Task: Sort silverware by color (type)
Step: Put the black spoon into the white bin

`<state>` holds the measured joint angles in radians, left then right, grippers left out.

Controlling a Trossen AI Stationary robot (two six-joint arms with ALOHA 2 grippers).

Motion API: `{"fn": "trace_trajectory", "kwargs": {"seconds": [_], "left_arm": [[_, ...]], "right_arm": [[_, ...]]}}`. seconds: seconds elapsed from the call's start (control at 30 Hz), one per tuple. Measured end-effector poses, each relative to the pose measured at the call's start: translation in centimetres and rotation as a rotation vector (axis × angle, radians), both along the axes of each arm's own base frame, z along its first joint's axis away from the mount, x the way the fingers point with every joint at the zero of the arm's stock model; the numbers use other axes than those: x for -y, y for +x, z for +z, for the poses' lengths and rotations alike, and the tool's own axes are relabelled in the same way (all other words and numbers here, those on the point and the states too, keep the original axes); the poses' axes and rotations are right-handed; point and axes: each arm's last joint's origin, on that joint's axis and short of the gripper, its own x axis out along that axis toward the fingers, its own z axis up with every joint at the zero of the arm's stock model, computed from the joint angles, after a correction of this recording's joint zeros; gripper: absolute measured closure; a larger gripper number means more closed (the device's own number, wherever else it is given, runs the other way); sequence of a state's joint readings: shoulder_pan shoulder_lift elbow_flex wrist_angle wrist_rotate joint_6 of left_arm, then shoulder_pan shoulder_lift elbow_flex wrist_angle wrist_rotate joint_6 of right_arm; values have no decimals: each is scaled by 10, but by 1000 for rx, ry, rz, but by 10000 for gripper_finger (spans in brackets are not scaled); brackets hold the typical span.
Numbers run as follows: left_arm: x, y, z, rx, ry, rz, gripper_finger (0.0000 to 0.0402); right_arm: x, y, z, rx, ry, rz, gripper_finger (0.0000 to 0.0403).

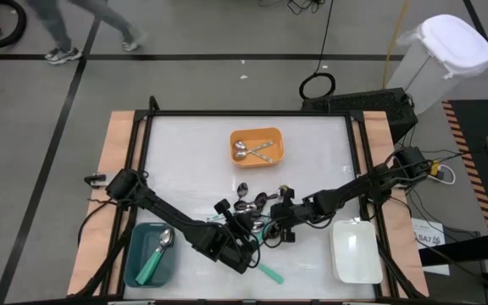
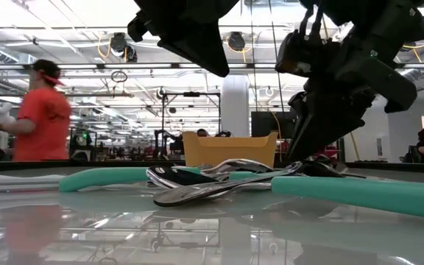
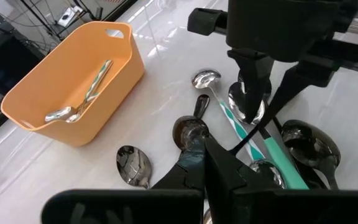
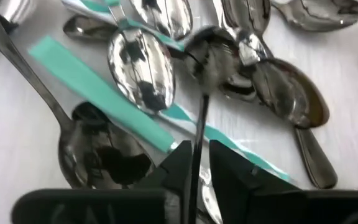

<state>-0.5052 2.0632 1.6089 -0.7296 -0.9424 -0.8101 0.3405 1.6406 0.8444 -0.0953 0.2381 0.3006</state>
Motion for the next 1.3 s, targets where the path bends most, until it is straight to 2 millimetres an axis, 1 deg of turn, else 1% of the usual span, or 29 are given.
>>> {"fn": "trace_trajectory", "kwargs": {"seconds": [0.27, 0.43, 0.67, 0.87, 0.97, 1.03, 1.13, 1.23, 1.3], "left_arm": [[0, 0, 0, -2, 1, -2, 401], [-2, 1, 0, -1, -1, 2, 401], [-2, 2, 0, 7, -6, 5, 401], [-2, 2, 0, 3, -2, 1, 401], [-2, 2, 0, 4, -1, -1, 401], [-2, 2, 1, 5, -1, -3, 401], [-2, 3, 1, 7, -1, -6, 401], [-1, 3, 1, 8, -1, -7, 401], [-1, 3, 1, 8, -1, -7, 401]], "right_arm": [[-1, 2, 1, 25, 10, 0, 317], [-1, 10, 2, 100, 24, -36, 307], [7, 15, -13, 63, 40, -106, 283], [9, 18, -19, 55, 26, -95, 276], [9, 19, -24, 47, 19, -80, 285], [9, 20, -25, 41, 29, -74, 300], [9, 20, -26, 35, 29, -65, 333], [9, 20, -26, 34, 22, -49, 376], [8, 20, -26, 32, 15, -39, 391]]}}
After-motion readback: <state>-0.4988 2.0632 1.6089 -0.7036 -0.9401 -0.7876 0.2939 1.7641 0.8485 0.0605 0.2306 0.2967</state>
